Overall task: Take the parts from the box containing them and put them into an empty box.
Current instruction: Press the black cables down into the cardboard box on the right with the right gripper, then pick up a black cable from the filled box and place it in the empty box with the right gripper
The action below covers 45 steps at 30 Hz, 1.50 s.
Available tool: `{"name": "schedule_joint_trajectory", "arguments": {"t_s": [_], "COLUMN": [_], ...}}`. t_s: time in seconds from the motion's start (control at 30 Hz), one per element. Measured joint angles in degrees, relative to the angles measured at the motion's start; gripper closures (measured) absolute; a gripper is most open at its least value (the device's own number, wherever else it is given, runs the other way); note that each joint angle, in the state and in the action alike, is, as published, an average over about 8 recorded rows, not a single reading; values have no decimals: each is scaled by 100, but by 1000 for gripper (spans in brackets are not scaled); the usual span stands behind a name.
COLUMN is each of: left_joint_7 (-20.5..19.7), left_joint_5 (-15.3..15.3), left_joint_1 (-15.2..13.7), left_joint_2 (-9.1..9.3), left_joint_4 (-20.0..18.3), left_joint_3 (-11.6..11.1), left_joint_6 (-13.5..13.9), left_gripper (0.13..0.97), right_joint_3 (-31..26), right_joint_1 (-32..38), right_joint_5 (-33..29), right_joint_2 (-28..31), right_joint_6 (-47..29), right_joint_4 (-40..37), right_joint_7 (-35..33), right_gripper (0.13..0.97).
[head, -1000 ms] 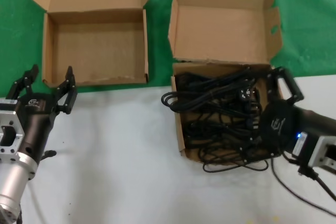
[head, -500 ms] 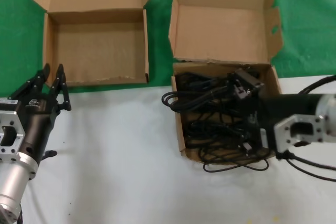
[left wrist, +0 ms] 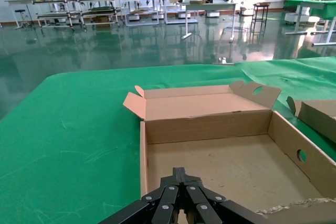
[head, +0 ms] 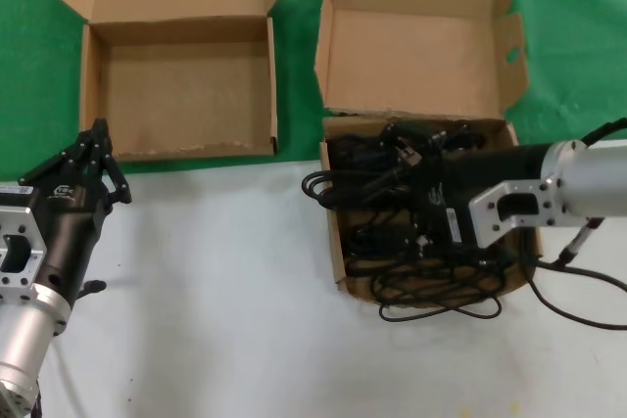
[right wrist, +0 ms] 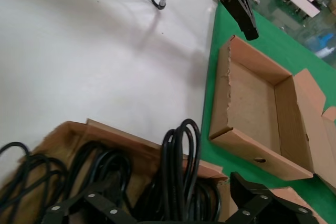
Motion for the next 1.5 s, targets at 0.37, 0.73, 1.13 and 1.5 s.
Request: {"name": "schedule_joint_trajectory", "arguments": {"t_s": [0.37,0.73,1.13,1.5], "left_joint_7": [0,0,-1,-1], "left_joint_5": [0,0,1,1], "left_joint_1": [0,0,0,0], "left_joint_2": [0,0,0,0], "left_joint_4": [0,0,0,0], "left_joint_3": [0,0,0,0], "left_joint_6": [0,0,0,0], "left_gripper": [951,952,952,952], "right_joint_3": [152,264,415,508], "right_joint_1": [176,211,236,820], "right_joint_5": [47,15,-54,-282], "right_joint_2": [-444,-527,-399,-751], "right_joint_6": [-128,-276,-433,-403], "right_joint_4": [-634,-730,-341,97], "right_joint_7": [-501,-574,-350,103], "right_gripper": [461,713,880,911]}}
